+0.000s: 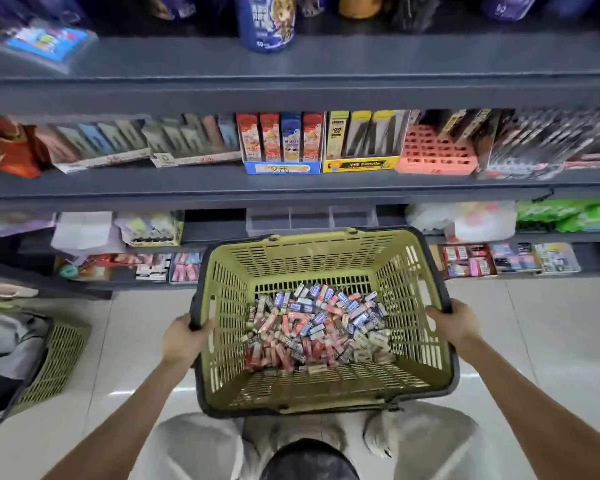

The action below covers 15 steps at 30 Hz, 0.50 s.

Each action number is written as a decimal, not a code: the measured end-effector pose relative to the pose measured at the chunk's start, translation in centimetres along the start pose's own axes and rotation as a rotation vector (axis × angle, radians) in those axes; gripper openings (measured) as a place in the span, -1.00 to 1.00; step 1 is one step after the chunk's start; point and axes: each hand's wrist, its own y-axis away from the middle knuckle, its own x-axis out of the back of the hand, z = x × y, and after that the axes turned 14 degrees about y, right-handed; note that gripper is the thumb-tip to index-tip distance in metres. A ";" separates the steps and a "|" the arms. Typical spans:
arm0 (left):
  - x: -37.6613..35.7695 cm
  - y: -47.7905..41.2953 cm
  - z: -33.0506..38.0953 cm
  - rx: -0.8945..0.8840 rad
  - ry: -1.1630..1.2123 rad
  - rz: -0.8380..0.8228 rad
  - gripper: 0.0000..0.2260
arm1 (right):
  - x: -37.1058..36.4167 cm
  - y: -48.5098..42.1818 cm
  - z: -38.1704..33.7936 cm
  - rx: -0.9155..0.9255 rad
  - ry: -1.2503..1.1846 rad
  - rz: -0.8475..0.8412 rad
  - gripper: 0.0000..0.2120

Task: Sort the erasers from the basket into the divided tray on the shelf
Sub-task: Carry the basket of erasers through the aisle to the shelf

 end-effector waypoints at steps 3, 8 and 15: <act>-2.7 -2.5 -2.1 -0.043 -0.016 0.018 -0.74 | -2.1 -2.7 1.6 0.014 0.011 -0.033 -0.82; -5.8 -5.7 -6.1 -0.125 -0.207 -0.019 -0.71 | -5.1 -6.8 4.5 0.004 0.132 -0.220 -0.85; -7.0 -9.7 -7.1 -0.175 -0.612 -0.081 -0.66 | -7.2 -10.8 6.2 0.031 0.349 -0.516 -0.79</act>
